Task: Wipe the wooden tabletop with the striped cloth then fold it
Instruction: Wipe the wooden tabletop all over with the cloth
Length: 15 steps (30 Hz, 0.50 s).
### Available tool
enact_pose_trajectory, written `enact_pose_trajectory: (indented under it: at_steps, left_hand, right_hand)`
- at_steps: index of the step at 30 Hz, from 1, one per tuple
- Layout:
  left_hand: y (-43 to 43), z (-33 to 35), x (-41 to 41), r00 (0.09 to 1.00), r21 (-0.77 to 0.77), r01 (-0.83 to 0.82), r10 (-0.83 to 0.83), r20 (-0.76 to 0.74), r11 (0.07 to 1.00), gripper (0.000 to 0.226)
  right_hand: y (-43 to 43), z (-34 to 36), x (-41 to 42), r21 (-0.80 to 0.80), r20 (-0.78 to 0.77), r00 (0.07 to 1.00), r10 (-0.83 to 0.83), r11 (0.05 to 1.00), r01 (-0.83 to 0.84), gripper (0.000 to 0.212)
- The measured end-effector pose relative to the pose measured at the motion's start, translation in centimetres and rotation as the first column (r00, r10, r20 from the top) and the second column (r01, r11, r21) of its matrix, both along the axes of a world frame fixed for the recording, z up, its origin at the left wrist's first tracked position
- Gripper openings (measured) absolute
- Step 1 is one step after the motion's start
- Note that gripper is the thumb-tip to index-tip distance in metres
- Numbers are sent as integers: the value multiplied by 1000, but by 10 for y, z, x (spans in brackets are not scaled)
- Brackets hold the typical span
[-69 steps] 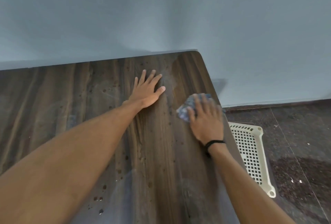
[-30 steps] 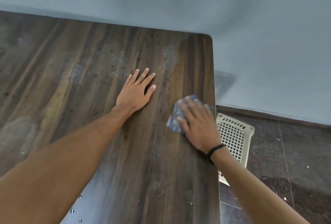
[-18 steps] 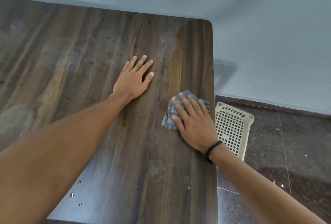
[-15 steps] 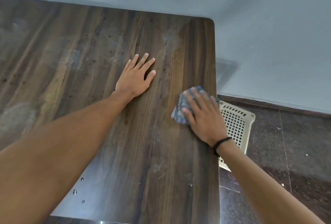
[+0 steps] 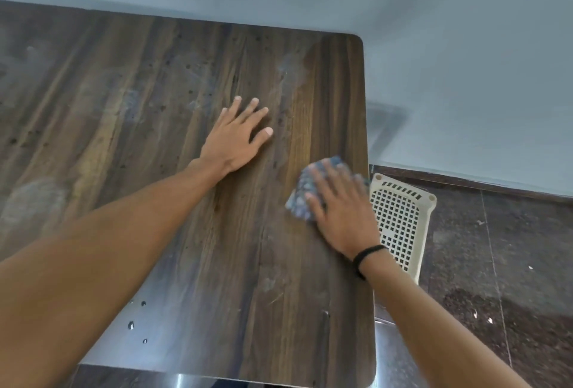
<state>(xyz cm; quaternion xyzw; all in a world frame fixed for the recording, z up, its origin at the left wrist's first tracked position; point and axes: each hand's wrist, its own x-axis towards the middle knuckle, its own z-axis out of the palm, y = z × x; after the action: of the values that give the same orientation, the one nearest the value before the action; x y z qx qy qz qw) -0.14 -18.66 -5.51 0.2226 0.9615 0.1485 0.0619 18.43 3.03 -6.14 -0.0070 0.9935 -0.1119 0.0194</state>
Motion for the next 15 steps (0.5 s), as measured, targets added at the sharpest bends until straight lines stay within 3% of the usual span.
enact_pose_trajectory:
  at_steps: [2, 5, 6, 9, 10, 13, 14, 15]
  left_hand:
    - [5, 2, 26, 999, -8, 12, -12, -34, 1000, 62]
    - [7, -6, 59, 999, -31, 40, -40, -14, 999, 61]
    - [6, -11, 64, 999, -43, 37, -37, -17, 998, 61]
    - [4, -13, 63, 999, -47, 10, -12, -34, 999, 60]
    - [5, -13, 63, 999, -46, 10, -12, -36, 999, 60]
    - [6, -14, 65, 999, -40, 21, -23, -42, 999, 59]
    - [5, -14, 65, 999, -38, 17, -19, -48, 999, 59]
    - [5, -15, 64, 998, -35, 13, -15, -55, 999, 59]
  right_hand:
    - [-2, 1, -9, -7, -5, 978, -207, 978, 207, 58]
    - [-27, 1, 9, 26, 18, 995, 103, 994, -103, 58]
    - [-20, 0, 7, 30, 14, 990, 137, 990, -137, 58]
    - [-1, 1, -15, 8, -31, 981, -191, 981, 191, 58]
    - [-8, 0, -13, 9, -29, 975, -220, 975, 220, 59]
    - [-19, -1, 10, 49, 18, 992, 122, 991, -122, 61]
    - [-9, -1, 8, 51, 30, 990, 141, 988, -143, 61]
    - [-1, 0, 1, 32, 24, 998, 62, 998, -62, 61]
